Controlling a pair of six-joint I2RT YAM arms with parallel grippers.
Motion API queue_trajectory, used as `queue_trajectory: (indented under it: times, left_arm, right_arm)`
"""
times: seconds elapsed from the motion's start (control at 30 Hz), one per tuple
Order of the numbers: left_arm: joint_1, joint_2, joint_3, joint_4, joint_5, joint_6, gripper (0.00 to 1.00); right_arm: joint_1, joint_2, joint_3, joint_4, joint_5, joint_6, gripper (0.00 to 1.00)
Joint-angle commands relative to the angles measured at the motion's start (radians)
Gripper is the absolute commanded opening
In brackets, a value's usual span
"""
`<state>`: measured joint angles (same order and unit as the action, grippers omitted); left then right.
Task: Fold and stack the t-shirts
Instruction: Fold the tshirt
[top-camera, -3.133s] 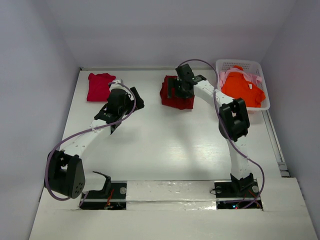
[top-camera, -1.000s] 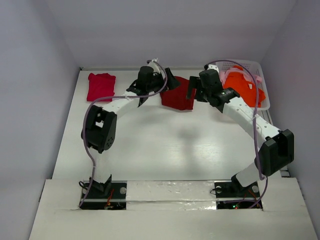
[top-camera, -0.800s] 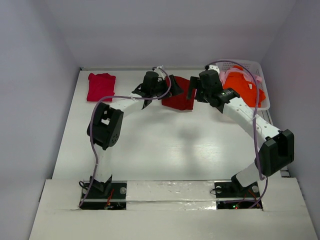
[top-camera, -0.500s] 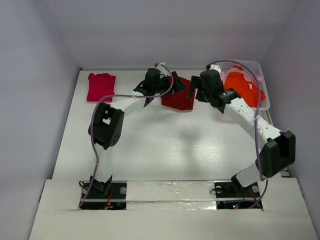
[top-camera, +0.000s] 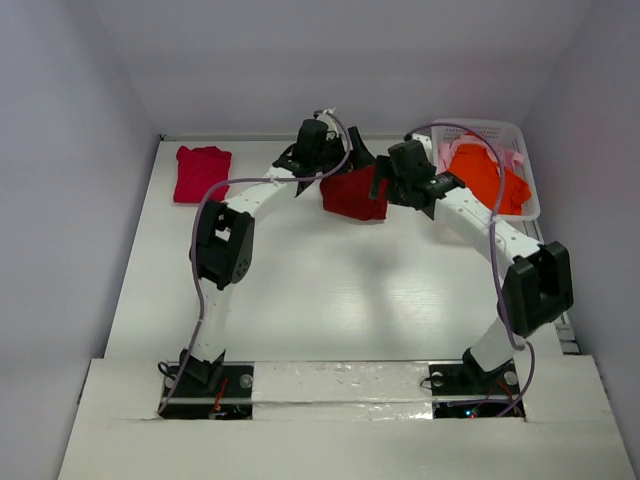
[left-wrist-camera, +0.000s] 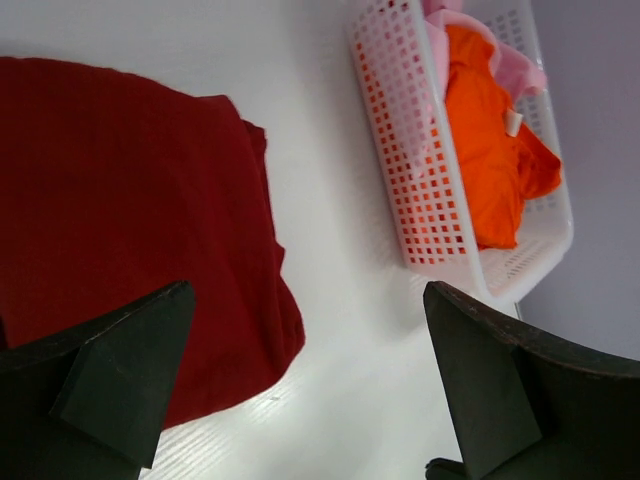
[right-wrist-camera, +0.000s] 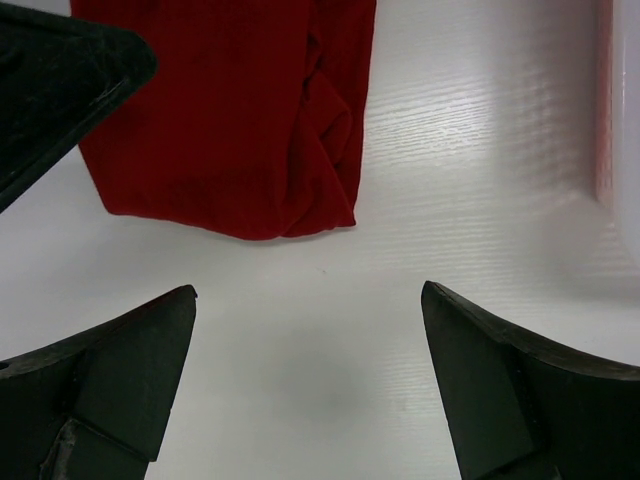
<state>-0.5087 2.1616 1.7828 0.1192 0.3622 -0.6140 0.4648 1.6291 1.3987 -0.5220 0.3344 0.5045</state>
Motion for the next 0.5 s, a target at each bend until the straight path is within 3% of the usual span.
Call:
queue_trajectory:
  times: [0.0, 0.17, 0.47]
  left_arm:
    - [0.004, -0.005, 0.058, -0.085, -0.075, 0.022, 0.99]
    - [0.053, -0.013, 0.050, -0.162, -0.152, 0.010, 0.99]
    - [0.087, -0.016, 0.059, -0.248, -0.256, 0.011, 0.99]
  right_arm:
    - [-0.020, 0.046, 0.075, 0.000, 0.029, 0.025, 0.99]
    - [-0.093, 0.089, 0.103, 0.034, -0.086, 0.040, 0.99]
    - [-0.147, 0.187, 0.169, 0.036, -0.133, 0.037, 0.99]
